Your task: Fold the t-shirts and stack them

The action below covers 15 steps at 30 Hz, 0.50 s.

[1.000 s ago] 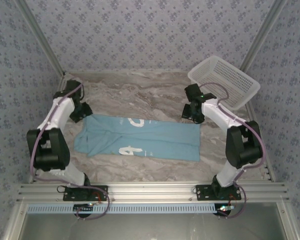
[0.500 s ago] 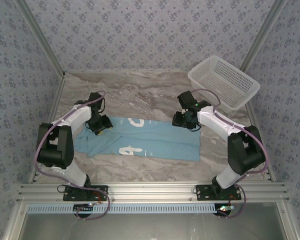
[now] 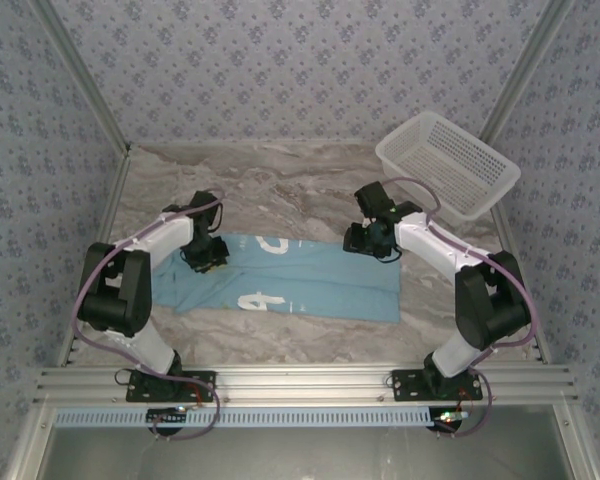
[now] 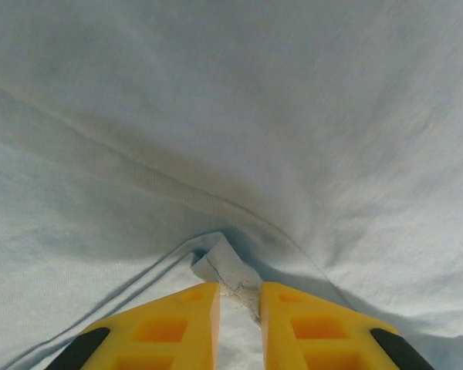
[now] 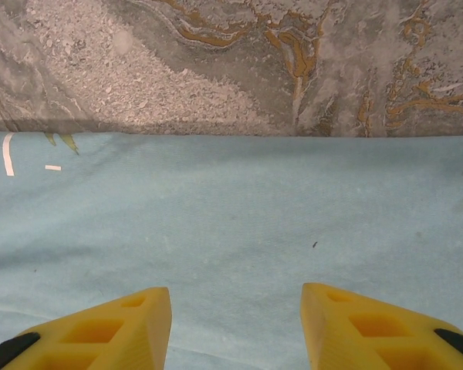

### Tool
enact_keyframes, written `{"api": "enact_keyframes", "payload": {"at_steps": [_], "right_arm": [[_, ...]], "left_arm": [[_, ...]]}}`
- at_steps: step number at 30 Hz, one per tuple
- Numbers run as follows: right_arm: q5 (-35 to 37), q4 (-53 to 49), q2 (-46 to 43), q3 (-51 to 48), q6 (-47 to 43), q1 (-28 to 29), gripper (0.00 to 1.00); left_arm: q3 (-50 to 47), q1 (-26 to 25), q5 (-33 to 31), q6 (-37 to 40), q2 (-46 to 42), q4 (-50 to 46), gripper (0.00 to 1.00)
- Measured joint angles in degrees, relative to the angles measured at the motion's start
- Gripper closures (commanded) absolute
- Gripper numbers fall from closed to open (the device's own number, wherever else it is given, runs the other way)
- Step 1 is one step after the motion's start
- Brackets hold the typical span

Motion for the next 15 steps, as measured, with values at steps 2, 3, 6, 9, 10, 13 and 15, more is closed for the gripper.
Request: {"api": "enact_keyframes", "payload": {"at_steps": [2,3,6,9,10,13,15], "right_arm": [[-0.2,0.1,0.0,-0.1,0.0,0.1,0.5],[-0.2,0.2,0.0,-0.2,0.0,0.1,0.5],[-0.2,0.2,0.0,-0.2,0.0,0.4,0.51],[-0.2,0.3,0.0,-0.3,-0.1,0.7,0.51],[-0.2,0.3,-0.1,-0.4,-0.2,0.9,0.51],[-0.2,0.3,-0.3,-0.9,-0.2,1.1,0.51],[-0.2,0.3,-0.5,-1.3,-0.2,1.2,0.51]], "left_arm": [[-0.4,0.0,-0.6,0.0,-0.5,-0.4,0.69],[-0.6,0.0,-1.1,0.1,-0.9,-0.6,0.64],[-0.7,0.4,-1.9,0.2,-2.2,-0.8,0.53],[-0.7,1.8,-1.9,0.0,-2.4,-0.3,0.5],[-0.7,2.1,-1.8,0.0,-2.3,-0.1,0.5],[-0.7,2.9,-1.5,-0.3,-1.4,1.1,0.53],[-0.7,2.8,-1.0,-0.7,-0.4,1.8,0.58]]}}
